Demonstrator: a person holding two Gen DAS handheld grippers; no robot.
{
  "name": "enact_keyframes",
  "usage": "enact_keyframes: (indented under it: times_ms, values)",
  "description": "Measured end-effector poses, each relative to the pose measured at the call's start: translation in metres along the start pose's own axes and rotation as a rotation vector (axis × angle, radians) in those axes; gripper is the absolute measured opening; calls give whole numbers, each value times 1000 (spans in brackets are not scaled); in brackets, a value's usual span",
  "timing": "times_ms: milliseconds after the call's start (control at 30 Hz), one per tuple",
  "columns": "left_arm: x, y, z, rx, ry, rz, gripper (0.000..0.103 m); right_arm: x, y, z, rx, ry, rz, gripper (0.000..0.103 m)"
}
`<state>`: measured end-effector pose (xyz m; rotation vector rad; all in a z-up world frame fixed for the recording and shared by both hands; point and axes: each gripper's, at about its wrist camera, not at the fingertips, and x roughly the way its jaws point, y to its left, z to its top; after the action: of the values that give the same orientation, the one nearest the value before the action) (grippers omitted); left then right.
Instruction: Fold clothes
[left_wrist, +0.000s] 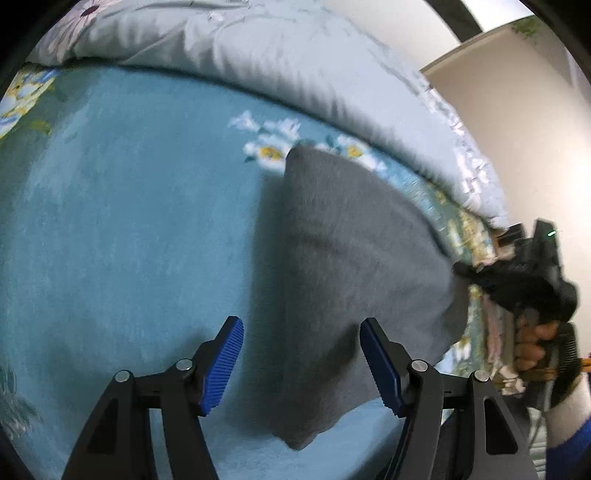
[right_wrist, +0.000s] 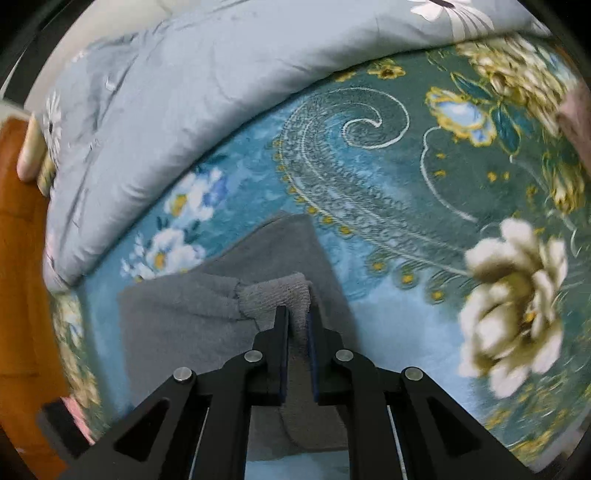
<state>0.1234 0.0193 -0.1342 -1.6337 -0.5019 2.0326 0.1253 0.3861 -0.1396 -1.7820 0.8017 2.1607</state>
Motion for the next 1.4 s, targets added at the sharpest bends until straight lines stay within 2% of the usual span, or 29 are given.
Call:
enact_keyframes:
  times_ms: [100, 167, 233, 300, 367, 400, 433, 500, 567, 700, 833, 1033, 1067, 1100, 1133, 1167, 1200, 1233, 1400]
  values:
    - [0, 0, 11, 9, -4, -23, 70, 0, -14, 3, 2, 10, -50, 2]
    - [6, 1, 19, 6, 4, -28, 70, 0, -30, 6, 34, 13, -56, 2]
    - [13, 1, 25, 4, 14, -32, 70, -7, -47, 9, 45, -14, 10, 5]
    - [18, 0, 30, 3, 25, -59, 70, -12, -56, 12, 10, -1, 130, 5]
    - [22, -1, 33, 7, 34, -80, 70, -13, -63, 14, -43, 42, 238, 41]
    - [24, -2, 33, 10, 38, -97, 70, -12, -64, 12, -75, 58, 279, 68]
    - [26, -2, 33, 6, 44, -121, 70, -10, -66, 10, -106, 74, 323, 75]
    - [31, 0, 33, -22, 53, -157, 71, -1, -66, 4, -158, 109, 403, 76]
    - [37, 2, 34, -35, 61, -163, 72, 13, -63, -2, -211, 125, 420, 82]
    - [46, 11, 35, -69, 78, -134, 75, 37, -62, -8, -241, 156, 462, 82]
    - [58, 17, 32, -120, 112, -151, 75, 45, -57, -9, -246, 155, 481, 85]
    - [66, 11, 30, -92, 132, -142, 75, 56, -50, -11, -254, 153, 509, 82]
    - [67, 10, 29, -87, 129, -134, 75, 58, -49, -11, -255, 153, 514, 80]
    - [67, 8, 29, -82, 126, -126, 73, 59, -48, -12, -257, 152, 519, 70]
    - [67, 6, 29, -75, 122, -117, 73, 61, -47, -12, -259, 152, 519, 56]
    - [67, 3, 28, -58, 111, -102, 68, 58, -43, -12, -264, 153, 499, 49]
    - [66, -2, 27, -35, 105, -89, 54, 56, -40, -11, -269, 154, 479, 42]
    - [67, -6, 27, -14, 103, -76, 50, 54, -37, -11, -274, 155, 459, 36]
    - [60, -23, 27, 54, 71, -19, 29, 39, -18, -10, -309, 155, 344, 27]
